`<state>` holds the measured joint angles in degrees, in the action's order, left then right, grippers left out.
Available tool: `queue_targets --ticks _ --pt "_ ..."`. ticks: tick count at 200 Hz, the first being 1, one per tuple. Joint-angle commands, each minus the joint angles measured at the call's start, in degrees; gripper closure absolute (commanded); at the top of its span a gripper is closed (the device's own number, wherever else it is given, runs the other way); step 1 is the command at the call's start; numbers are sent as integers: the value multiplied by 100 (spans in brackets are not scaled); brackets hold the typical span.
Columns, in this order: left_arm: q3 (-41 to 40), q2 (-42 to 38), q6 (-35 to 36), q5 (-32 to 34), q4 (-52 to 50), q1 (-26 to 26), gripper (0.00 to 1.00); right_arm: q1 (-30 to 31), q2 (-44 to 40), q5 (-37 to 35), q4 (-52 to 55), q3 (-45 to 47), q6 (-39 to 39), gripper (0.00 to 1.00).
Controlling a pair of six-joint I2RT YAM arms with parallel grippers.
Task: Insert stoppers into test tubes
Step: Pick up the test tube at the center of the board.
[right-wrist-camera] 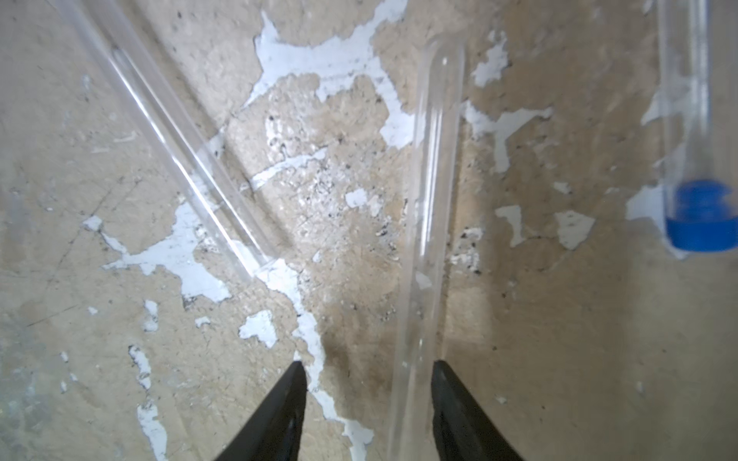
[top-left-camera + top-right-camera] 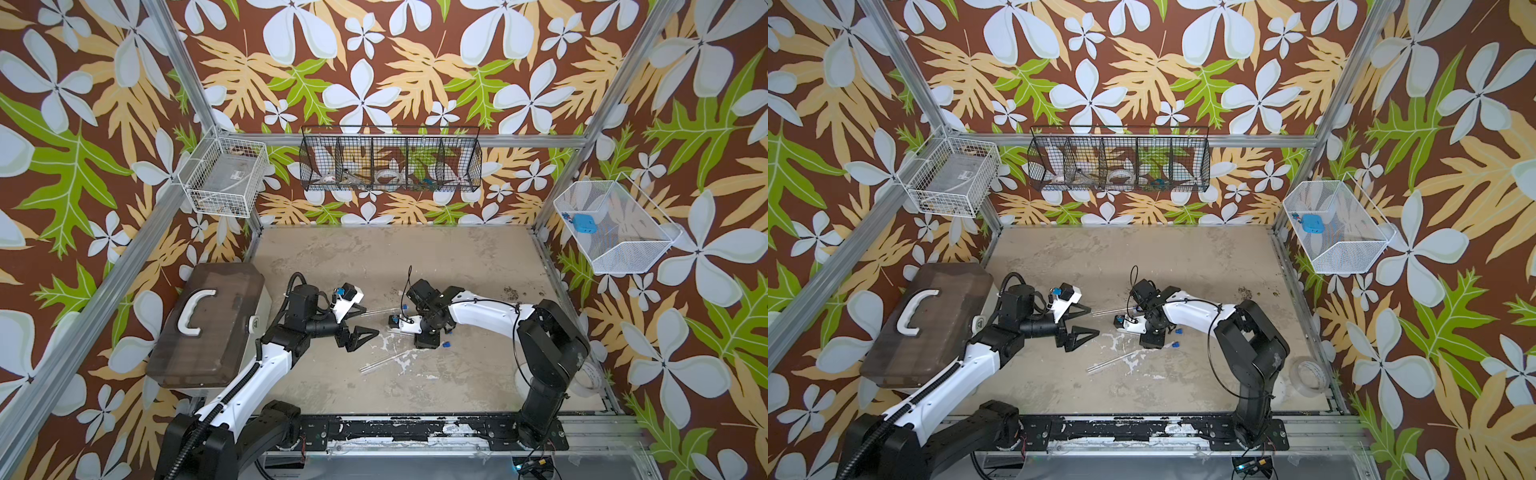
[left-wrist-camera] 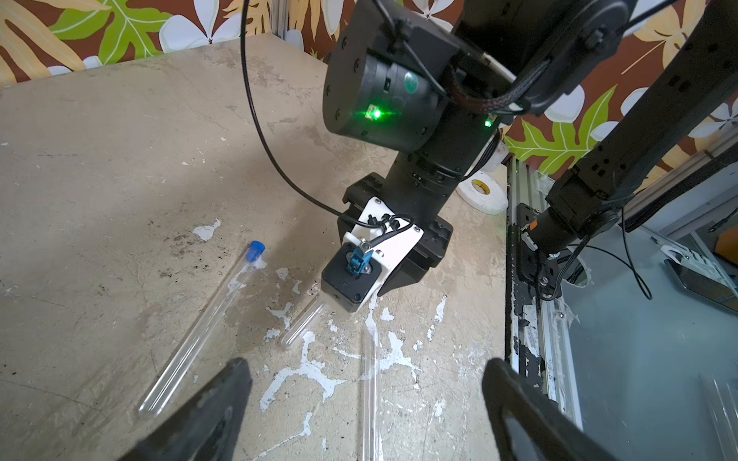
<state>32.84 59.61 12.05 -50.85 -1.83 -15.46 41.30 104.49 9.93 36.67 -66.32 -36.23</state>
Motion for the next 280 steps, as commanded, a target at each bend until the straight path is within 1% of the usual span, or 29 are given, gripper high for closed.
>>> queue_targets --ticks 1,46,79,120,155,196,238,258,280 --pt "-6 -2 25 4 16 6 7 -21 82 -333 -19 57 88 51" --pt "-14 -20 68 40 -6 1 7 -52 208 -403 -34 82 151 61" --pt "-23 -33 78 74 -11 2 7 -56 187 -699 -212 172 173 72" --pt "-30 -55 95 93 -19 0 7 -60 177 -748 -265 173 157 78" --pt "-37 -73 138 125 -50 0 7 -56 138 -816 -334 155 182 88" --pt "-47 -73 163 144 -55 6 7 -54 65 -760 -305 98 109 91" --pt "-149 9 259 148 88 6 6 -54 -432 -314 -243 93 -294 92" --pt "-239 104 410 11 220 3 5 -55 -764 -132 -278 161 -535 93" --pt "-466 252 391 -273 703 0 5 -24 -1077 -44 -306 208 -732 94"
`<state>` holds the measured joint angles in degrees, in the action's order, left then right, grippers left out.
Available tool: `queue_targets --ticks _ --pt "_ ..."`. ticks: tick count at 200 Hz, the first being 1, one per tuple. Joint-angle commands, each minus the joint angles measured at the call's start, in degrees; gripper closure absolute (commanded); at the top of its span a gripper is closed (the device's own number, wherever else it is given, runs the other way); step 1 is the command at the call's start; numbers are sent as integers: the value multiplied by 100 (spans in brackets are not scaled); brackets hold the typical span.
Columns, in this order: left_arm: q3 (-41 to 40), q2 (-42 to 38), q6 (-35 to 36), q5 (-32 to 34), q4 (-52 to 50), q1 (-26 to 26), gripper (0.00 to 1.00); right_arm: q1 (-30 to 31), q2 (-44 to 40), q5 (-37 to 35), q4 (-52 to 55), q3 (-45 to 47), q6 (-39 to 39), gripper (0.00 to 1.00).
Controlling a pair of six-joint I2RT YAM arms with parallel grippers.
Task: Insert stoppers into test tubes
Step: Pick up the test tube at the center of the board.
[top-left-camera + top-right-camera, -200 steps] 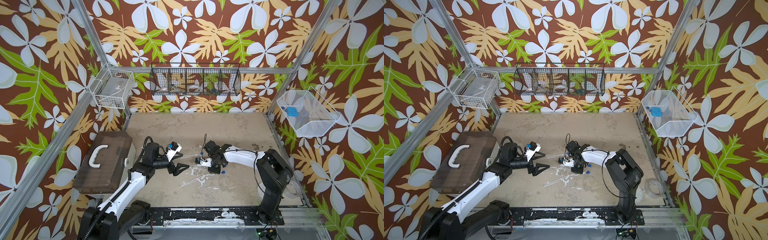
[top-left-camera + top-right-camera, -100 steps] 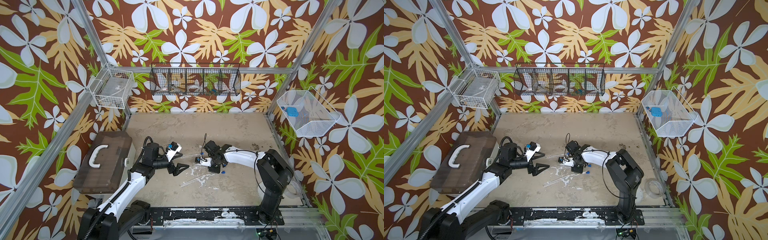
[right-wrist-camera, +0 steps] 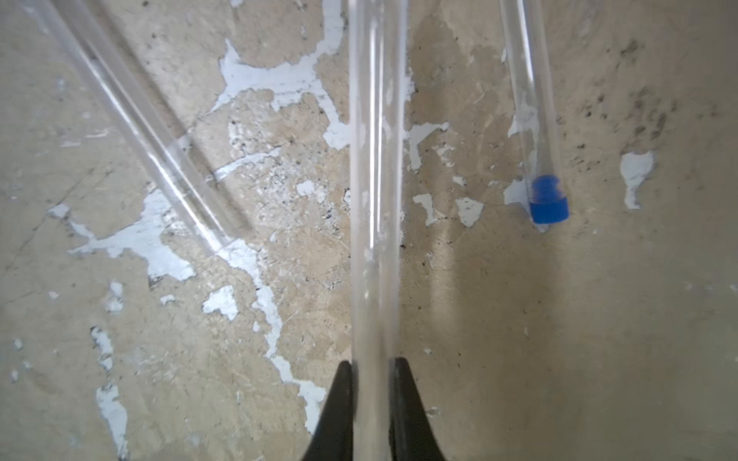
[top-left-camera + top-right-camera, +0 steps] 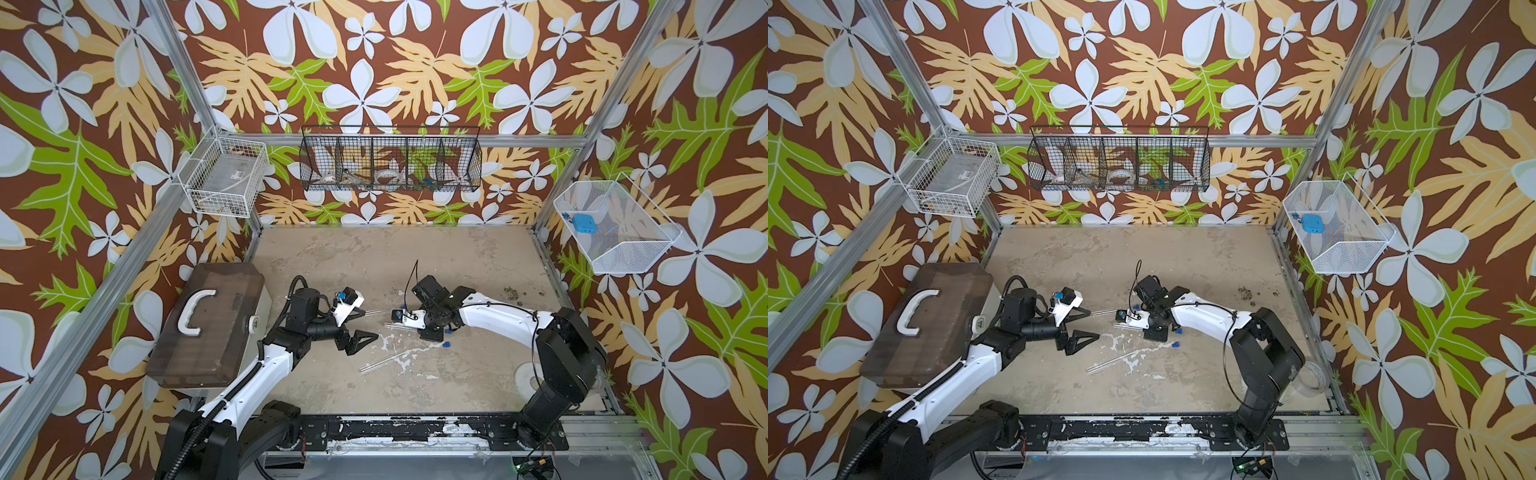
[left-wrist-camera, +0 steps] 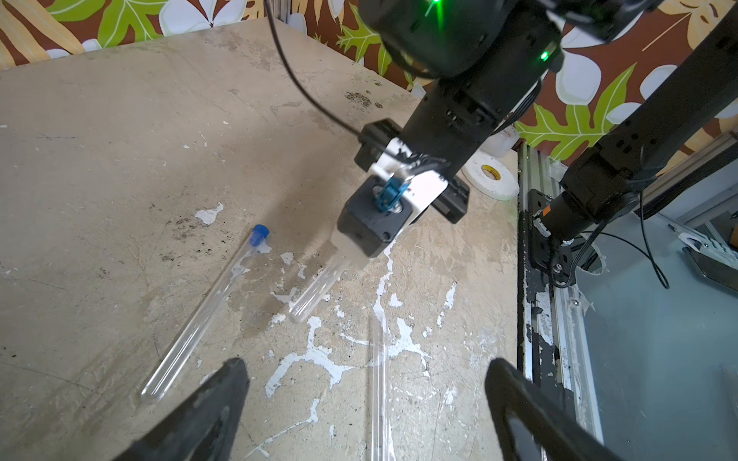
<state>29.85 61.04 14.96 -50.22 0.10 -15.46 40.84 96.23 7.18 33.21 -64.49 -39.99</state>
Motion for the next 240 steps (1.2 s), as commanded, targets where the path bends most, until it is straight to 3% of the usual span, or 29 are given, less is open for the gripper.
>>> queue_targets --ticks 1,35,122,240 --pt "-178 119 102 -351 532 0 5 26 -261 235 38 24 -358 94" --pt "-431 419 81 -382 1075 -46 8 252 -477 155 127 -36 -604 94" --pt "-236 654 229 -451 711 -337 13 761 -565 78 367 -351 -971 95" --pt "-252 964 -813 -712 1427 -818 46 986 -456 385 318 -635 -995 95"
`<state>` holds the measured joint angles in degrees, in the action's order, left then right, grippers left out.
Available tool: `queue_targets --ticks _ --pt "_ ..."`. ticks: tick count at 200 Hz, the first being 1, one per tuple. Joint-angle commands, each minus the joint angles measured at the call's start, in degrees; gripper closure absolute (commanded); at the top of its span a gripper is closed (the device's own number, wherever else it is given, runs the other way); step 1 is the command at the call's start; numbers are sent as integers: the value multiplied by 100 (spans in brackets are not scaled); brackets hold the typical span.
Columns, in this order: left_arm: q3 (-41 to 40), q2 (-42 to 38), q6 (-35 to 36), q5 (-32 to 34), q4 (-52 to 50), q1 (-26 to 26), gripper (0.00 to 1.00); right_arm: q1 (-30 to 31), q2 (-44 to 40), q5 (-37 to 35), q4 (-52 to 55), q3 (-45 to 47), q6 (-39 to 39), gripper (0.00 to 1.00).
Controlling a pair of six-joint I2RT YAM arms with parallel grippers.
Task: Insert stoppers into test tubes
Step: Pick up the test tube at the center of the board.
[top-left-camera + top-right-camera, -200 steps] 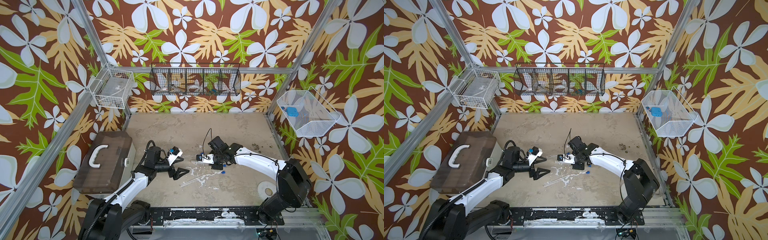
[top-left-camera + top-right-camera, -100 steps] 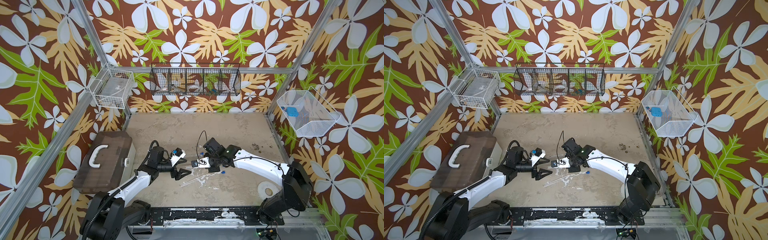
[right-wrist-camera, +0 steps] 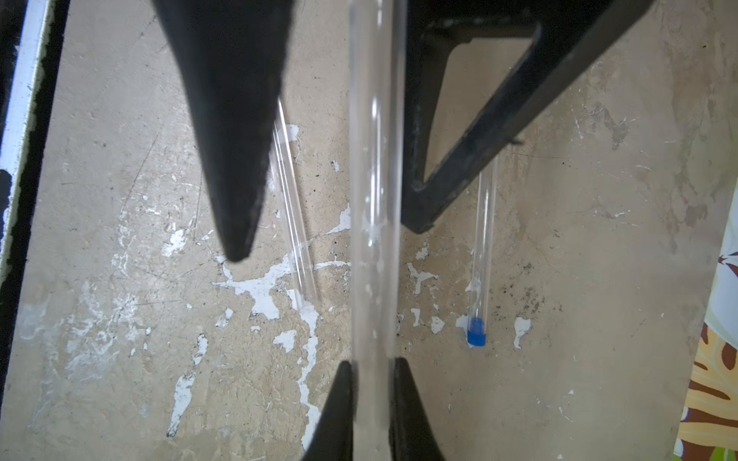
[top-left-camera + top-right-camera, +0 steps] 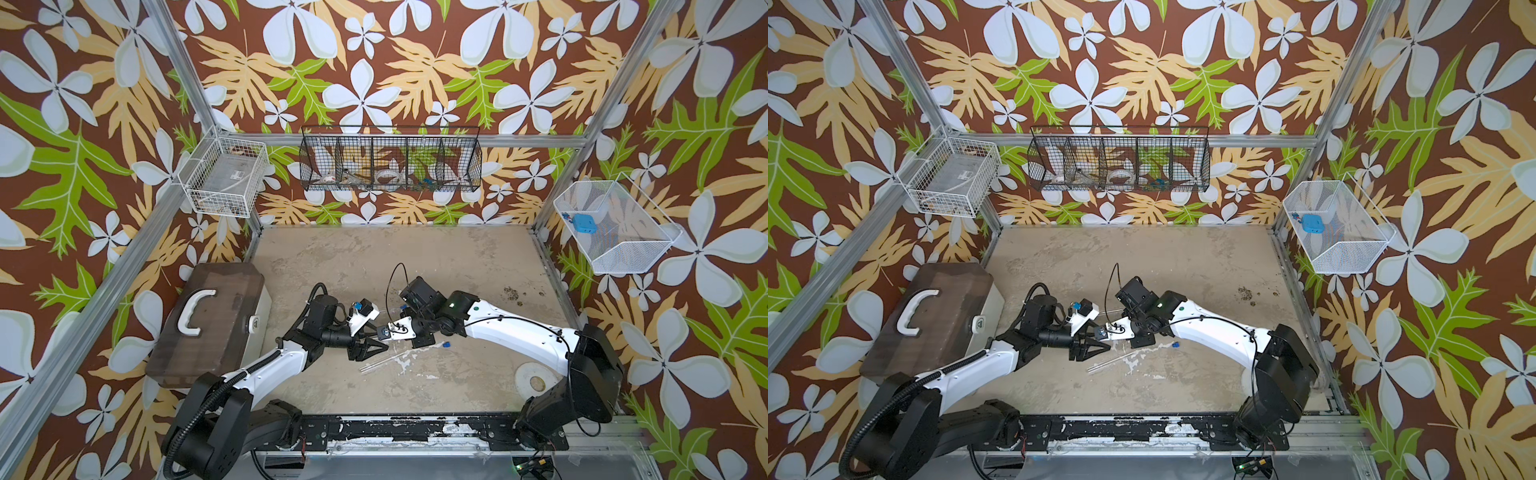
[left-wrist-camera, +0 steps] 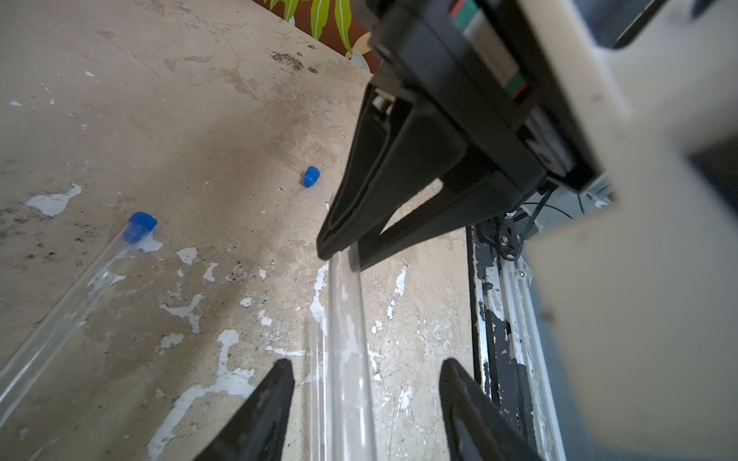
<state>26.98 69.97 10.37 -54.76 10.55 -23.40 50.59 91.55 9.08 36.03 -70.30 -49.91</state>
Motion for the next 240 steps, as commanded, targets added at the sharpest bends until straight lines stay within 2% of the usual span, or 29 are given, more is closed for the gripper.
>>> queue_targets --ticks 1,24,78,201,240 --pt "35 78 -371 -260 393 -24 46 12 12 202 36 -54 -2 95" --pt "53 150 -569 -316 557 -70 51 21 3 309 23 -45 -6 95" --pt "96 236 -487 -264 474 -209 61 74 71 289 53 -80 -36 95" --pt "114 247 -448 -62 394 -288 93 96 109 209 88 -106 -31 94" --pt "80 179 -448 -52 388 -288 97 100 49 164 66 -89 -23 89"
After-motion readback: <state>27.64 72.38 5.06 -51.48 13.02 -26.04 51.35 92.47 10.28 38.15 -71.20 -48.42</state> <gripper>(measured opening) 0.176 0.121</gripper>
